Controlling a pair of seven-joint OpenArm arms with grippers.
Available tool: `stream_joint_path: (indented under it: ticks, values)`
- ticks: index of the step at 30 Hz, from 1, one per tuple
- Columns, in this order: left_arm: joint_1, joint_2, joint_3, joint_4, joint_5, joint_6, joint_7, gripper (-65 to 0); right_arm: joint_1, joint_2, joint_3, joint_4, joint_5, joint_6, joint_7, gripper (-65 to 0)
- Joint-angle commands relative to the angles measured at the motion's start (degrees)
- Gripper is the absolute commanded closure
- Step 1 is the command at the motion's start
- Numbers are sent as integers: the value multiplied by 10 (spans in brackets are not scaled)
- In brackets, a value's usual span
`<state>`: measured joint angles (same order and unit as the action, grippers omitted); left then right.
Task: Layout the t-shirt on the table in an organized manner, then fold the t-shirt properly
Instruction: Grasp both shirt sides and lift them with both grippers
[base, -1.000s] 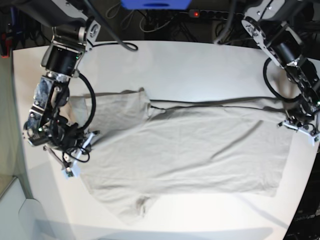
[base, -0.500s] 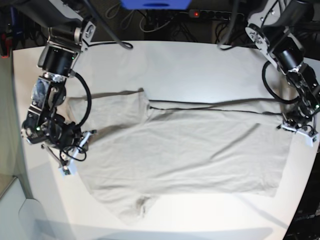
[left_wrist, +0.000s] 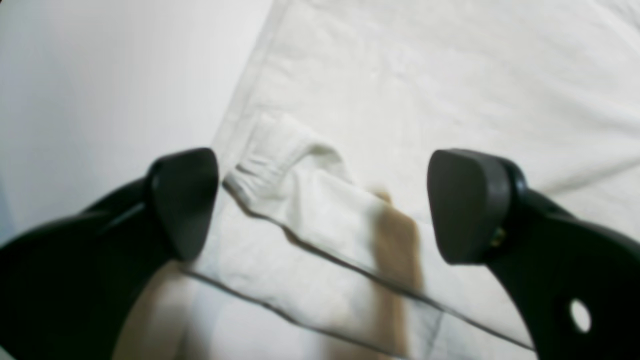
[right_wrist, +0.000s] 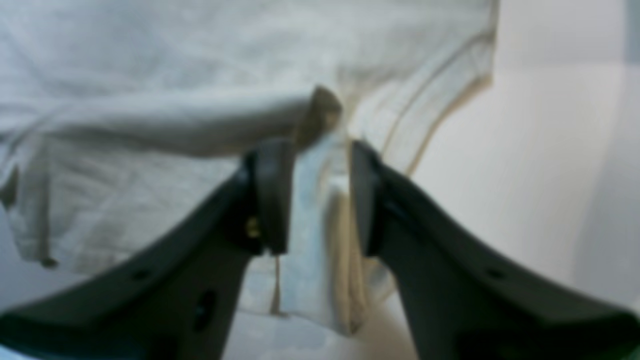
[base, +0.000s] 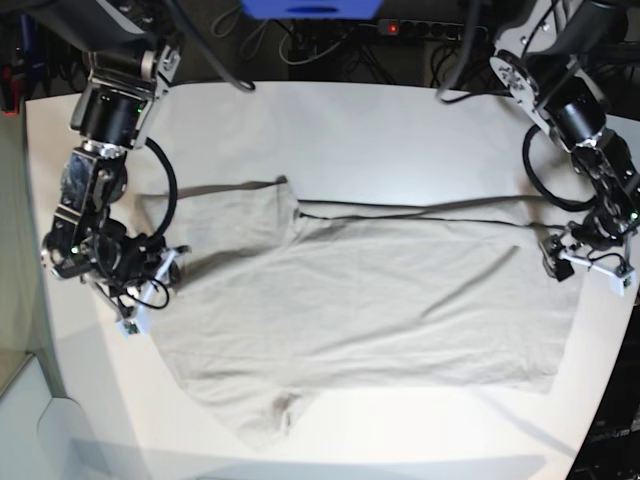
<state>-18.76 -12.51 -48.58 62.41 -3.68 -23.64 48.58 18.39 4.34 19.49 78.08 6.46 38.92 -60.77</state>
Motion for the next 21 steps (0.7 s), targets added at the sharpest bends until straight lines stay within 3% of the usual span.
stream_joint_path:
  ticks: [1, 4, 12, 21]
  values:
    - [-11, -10, -2, 13, -8, -3, -10, -650, 7, 6, 1, 13, 9, 11, 9, -294]
    - [4, -11, -2, 16, -8, -3, -10, -650, 1, 15, 2, 13, 9, 11, 9, -344]
    - [58, -6, -3, 107, -9, -4, -10, -650, -15, 24, 27, 13, 11, 11, 14, -343]
    - [92, -10, -3, 104, -8, -4, -26, -650, -31, 25, 30, 13, 11, 11, 15, -343]
